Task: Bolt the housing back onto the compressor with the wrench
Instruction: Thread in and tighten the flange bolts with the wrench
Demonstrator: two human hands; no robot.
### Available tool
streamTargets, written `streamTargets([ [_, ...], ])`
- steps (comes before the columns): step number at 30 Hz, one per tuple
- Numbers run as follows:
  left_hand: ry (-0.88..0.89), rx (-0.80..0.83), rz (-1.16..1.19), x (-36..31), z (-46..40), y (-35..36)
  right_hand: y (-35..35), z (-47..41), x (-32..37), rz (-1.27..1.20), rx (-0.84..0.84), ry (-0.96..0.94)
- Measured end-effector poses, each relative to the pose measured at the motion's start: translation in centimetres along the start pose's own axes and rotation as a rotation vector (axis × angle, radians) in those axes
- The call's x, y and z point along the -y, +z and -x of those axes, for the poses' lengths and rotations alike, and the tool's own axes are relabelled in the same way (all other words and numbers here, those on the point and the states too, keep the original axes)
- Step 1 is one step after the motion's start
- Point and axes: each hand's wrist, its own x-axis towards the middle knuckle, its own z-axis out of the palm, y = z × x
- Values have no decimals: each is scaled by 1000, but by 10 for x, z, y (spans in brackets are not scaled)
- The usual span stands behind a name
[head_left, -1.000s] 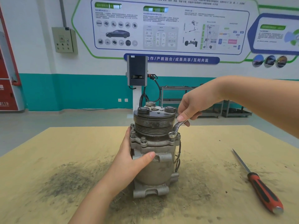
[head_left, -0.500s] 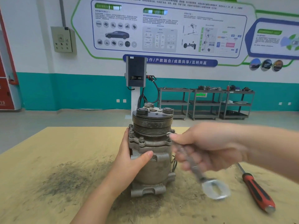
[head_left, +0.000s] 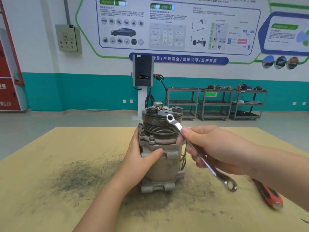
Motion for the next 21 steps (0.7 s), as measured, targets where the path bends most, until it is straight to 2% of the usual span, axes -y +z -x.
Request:
streamTargets([
  [2, 6, 3, -1, 6, -3, 0, -16, 1, -6, 105, -39, 29],
  [9, 20, 22, -26, 9, -5, 0, -44, -10, -4, 254, 2, 123],
  [13, 25, 25, -37, 8, -5, 0, -55, -17, 17, 396, 87, 165],
  [17, 24, 24, -47, 10, -6, -1, -66, -26, 41, 496, 195, 288],
  [21, 25, 15, -61, 11, -6, -1, -65, -31, 45, 419, 354, 395],
])
